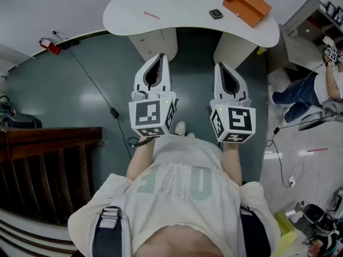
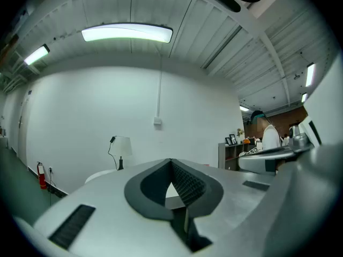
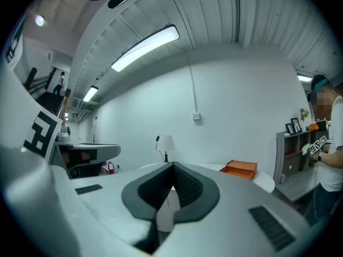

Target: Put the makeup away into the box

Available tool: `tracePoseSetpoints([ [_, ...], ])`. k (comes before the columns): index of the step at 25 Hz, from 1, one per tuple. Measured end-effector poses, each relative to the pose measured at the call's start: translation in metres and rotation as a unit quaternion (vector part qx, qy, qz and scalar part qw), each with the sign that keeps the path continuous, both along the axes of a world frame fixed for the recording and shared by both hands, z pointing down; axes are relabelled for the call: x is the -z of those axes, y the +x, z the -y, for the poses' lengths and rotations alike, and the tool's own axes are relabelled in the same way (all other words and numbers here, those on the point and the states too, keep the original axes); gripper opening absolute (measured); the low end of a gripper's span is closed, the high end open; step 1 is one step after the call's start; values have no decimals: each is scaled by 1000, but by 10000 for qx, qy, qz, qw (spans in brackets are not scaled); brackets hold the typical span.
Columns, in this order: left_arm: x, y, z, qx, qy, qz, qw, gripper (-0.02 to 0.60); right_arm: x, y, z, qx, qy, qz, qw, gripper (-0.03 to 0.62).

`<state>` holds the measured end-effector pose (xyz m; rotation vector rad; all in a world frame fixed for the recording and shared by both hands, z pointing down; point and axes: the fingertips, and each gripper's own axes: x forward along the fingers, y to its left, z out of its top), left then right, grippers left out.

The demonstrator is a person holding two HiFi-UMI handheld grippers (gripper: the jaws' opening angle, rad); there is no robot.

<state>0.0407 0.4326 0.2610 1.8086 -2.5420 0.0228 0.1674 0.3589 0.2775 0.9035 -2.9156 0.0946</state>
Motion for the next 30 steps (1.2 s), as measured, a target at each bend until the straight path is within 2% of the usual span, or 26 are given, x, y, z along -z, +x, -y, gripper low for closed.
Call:
tracePoseSetpoints([
  [10, 2, -9, 0, -32, 71, -37, 10000, 6, 5, -11, -1, 112, 141, 2, 9998, 5],
  [17, -2, -28, 11, -93, 48, -78, 9999, 6, 4, -24, 9, 113, -2, 212, 9997, 5],
  [30, -14, -67, 41, -295, 110, -287, 9991, 6, -15, -38, 36, -233, 95, -145, 9996, 5],
])
